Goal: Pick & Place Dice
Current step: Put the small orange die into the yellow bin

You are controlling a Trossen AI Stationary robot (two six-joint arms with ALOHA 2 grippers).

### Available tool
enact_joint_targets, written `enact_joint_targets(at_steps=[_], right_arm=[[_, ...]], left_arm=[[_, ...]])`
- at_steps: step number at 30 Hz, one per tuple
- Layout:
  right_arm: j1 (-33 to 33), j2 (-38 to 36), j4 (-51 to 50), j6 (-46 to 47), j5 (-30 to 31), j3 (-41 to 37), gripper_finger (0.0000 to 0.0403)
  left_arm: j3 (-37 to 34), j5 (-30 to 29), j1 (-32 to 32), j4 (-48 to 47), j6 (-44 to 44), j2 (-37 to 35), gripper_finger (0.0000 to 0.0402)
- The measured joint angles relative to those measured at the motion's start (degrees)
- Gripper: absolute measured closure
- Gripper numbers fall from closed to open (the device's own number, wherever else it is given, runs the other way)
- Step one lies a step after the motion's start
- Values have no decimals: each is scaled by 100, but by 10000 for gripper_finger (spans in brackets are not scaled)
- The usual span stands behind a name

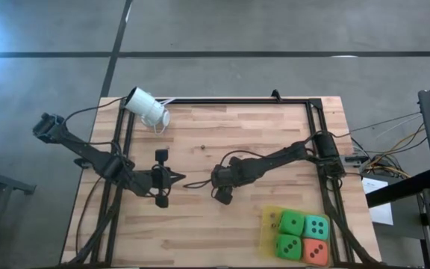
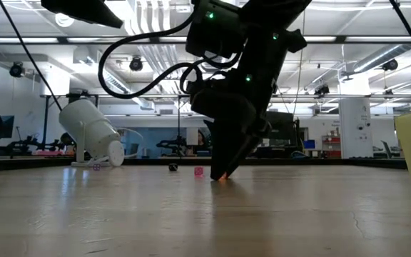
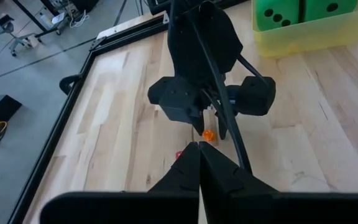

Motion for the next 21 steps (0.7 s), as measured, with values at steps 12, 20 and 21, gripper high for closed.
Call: enact_joint_targets(at_steps=[12, 20, 21], right_arm=[[-67, 7, 40, -87, -1, -2, 225], [-116, 15, 64, -67, -18, -2, 244], [-123, 15, 63, -65, -16, -2, 252]], left_arm=[[0, 0, 0, 10, -17, 0, 399], [0, 0, 0, 20, -19, 0, 399], [0, 0, 0, 22, -20, 0, 399]])
